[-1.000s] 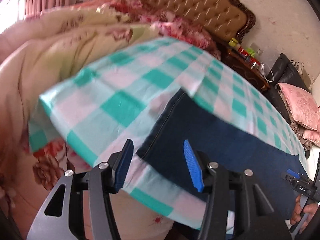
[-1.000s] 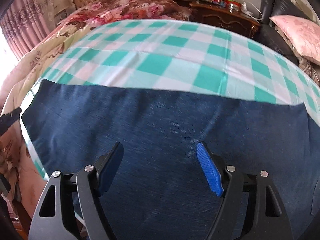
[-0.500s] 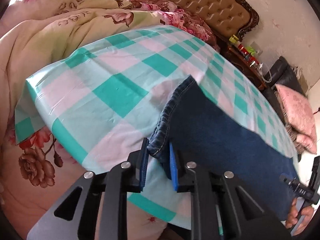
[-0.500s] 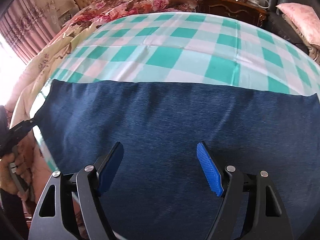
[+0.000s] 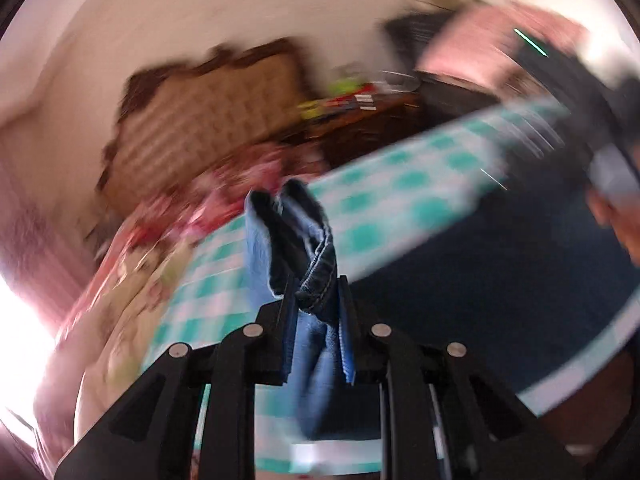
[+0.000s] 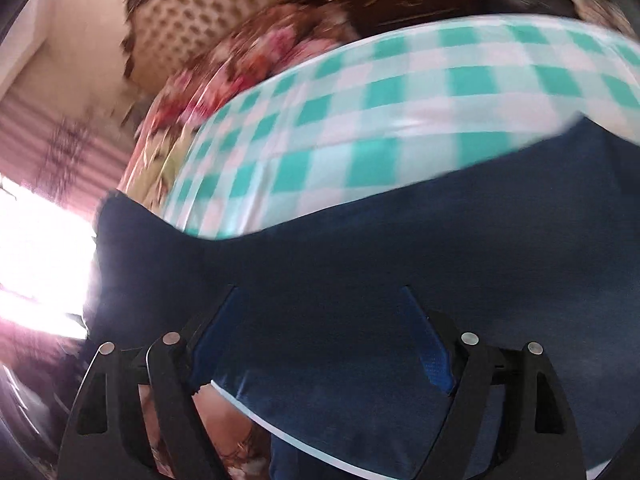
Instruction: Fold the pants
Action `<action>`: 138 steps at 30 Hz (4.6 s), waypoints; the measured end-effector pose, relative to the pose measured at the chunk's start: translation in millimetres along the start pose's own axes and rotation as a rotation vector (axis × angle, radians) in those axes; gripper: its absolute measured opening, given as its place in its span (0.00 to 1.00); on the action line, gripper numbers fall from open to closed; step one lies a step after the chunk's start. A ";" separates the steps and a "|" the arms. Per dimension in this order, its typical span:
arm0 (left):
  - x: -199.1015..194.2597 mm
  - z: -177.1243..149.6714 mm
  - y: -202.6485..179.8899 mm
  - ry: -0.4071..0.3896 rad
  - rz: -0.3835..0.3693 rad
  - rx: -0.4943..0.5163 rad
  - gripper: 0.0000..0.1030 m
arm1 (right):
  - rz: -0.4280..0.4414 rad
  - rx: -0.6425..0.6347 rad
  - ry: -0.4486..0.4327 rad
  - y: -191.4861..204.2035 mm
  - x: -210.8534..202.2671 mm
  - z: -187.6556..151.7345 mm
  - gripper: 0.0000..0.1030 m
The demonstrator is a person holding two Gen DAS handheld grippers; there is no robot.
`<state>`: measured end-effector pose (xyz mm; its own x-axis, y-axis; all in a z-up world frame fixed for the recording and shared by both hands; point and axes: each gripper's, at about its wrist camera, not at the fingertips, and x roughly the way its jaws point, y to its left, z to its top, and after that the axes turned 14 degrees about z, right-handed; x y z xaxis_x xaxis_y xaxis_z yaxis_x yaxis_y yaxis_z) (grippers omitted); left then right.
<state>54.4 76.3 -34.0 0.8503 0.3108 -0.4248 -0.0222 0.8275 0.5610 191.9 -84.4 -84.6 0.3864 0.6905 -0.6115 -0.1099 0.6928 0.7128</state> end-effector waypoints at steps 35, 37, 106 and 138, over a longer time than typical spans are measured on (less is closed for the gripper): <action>-1.7 -24.8 -50.4 -0.008 -0.328 -0.104 0.15 | 0.231 0.210 0.276 -17.4 59.0 -15.7 0.77; -3.0 -23.6 -49.4 -0.013 -0.316 -0.105 0.14 | 0.224 0.200 0.282 -11.8 70.3 -11.6 0.77; -56.5 13.4 -215.2 -0.171 -0.303 0.199 0.55 | -0.214 -0.155 0.021 -97.5 -45.6 -0.4 0.27; -0.5 -102.4 -81.4 -0.042 0.263 0.326 0.73 | -0.596 -0.413 -0.077 -45.0 0.5 -73.7 0.54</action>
<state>2.0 56.7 -152.1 0.8585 0.4672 -0.2114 -0.0798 0.5289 0.8449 129.5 -99.9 -142.3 0.5503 0.1654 -0.8184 -0.1912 0.9791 0.0693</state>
